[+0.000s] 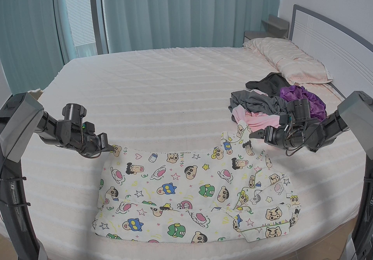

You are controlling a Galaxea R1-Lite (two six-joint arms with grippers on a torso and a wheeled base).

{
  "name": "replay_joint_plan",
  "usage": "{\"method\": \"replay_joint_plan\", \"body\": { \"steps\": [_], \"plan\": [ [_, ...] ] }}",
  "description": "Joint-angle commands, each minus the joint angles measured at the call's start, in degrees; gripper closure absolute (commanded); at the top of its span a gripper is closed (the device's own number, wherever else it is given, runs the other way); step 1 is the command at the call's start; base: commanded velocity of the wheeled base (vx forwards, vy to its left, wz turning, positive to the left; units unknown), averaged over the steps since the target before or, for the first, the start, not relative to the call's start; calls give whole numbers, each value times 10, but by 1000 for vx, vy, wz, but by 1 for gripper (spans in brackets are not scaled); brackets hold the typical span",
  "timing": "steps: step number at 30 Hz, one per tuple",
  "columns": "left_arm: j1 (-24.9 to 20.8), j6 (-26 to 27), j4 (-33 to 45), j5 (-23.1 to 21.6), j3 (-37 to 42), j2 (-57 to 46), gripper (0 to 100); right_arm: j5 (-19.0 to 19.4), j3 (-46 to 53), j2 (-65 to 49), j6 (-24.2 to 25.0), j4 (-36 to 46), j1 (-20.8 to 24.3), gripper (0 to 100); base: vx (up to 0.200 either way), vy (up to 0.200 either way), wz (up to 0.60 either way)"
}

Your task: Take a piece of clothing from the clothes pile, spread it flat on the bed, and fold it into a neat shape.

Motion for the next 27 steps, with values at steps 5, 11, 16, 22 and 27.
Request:
{"method": "replay_joint_plan", "body": {
  "steps": [5, 11, 16, 22, 27],
  "plan": [
    [7, -3, 40, 2, 17, -69, 100, 15, -93, 108, -80, 25, -34, 0, 0, 0, 0],
    [23, -4, 53, 3, 19, -76, 100, 84, -109, 120, -80, 17, -38, 0, 0, 0, 0],
    [37, -3, 67, 1, 21, -78, 100, 104, -118, 126, -79, 4, -35, 0, 0, 0, 0],
    [37, -1, 66, -1, 23, -79, 100, 130, -121, 138, -75, -9, -31, 0, 0, 0, 0],
    [32, -1, 66, -1, 22, -78, 100, 137, -131, 155, -75, -31, -21, 0, 0, 0, 0]
  ]
}}
